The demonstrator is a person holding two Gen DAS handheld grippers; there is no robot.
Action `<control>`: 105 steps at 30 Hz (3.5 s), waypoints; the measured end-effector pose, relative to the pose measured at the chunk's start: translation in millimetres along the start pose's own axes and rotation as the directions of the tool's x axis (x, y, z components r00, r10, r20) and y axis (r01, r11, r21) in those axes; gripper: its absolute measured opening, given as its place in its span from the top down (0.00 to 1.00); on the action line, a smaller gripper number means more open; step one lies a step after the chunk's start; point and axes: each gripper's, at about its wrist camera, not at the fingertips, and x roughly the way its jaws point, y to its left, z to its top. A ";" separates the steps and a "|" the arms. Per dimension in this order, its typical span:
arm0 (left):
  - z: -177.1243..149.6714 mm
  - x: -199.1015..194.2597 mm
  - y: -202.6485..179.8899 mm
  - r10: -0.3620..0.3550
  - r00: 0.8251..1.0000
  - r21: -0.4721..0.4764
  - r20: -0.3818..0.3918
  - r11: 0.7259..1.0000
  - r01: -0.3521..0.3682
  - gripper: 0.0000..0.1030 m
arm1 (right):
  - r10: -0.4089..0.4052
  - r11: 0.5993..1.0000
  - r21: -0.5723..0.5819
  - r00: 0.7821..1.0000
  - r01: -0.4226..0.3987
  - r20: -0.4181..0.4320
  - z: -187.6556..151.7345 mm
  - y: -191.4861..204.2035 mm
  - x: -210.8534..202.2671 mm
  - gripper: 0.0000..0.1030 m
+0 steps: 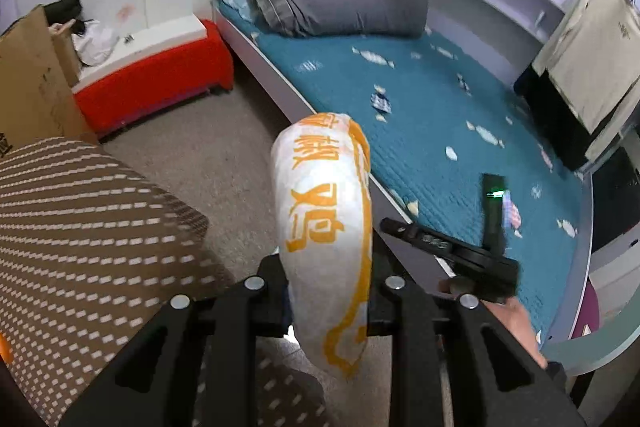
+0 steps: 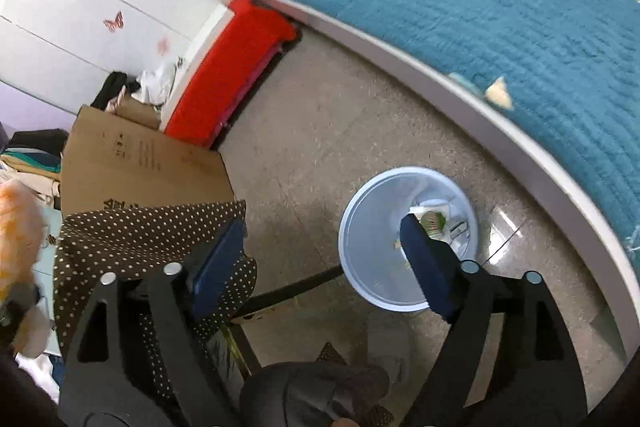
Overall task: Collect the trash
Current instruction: 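Carry both items over the bin and open both tools to drop them, then move both open tools back over the table, then grasp the blue-pink cookie wrapper with the left tool, then grasp the orange bottle cap with the right tool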
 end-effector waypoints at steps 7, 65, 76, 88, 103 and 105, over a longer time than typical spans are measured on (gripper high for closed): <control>11.5 51.9 -18.2 -0.021 0.993 0.005 -0.116 1.000 0.021 0.78 | 0.019 1.000 -0.021 0.996 -0.017 0.089 9.6 -1.8 -52.2 0.18; -114.4 -225.0 136.4 0.231 0.937 -0.197 0.261 0.963 -0.183 0.09 | 0.134 0.838 -0.539 0.990 -0.089 0.046 -152.3 285.4 -125.3 0.06; -159.2 -222.5 238.7 0.370 0.902 -0.294 0.223 0.908 -0.300 0.09 | 0.103 0.765 -0.633 0.993 -0.120 -0.064 -196.8 334.2 -81.8 0.06; -158.6 -173.0 277.7 0.332 0.939 -0.128 0.089 0.939 -0.320 0.61 | 0.043 0.681 -0.721 0.989 -0.130 -0.138 -217.5 371.9 -34.3 0.06; -222.2 -222.0 287.5 0.373 0.922 -0.408 0.103 0.862 -0.303 0.62 | -0.017 0.482 -0.871 0.993 -0.092 -0.114 -269.3 442.6 37.0 0.20; -226.8 -223.8 285.0 0.384 0.917 -0.418 0.103 0.853 -0.311 0.62 | -0.031 0.480 -0.874 0.994 -0.078 -0.106 -272.3 444.6 43.6 0.30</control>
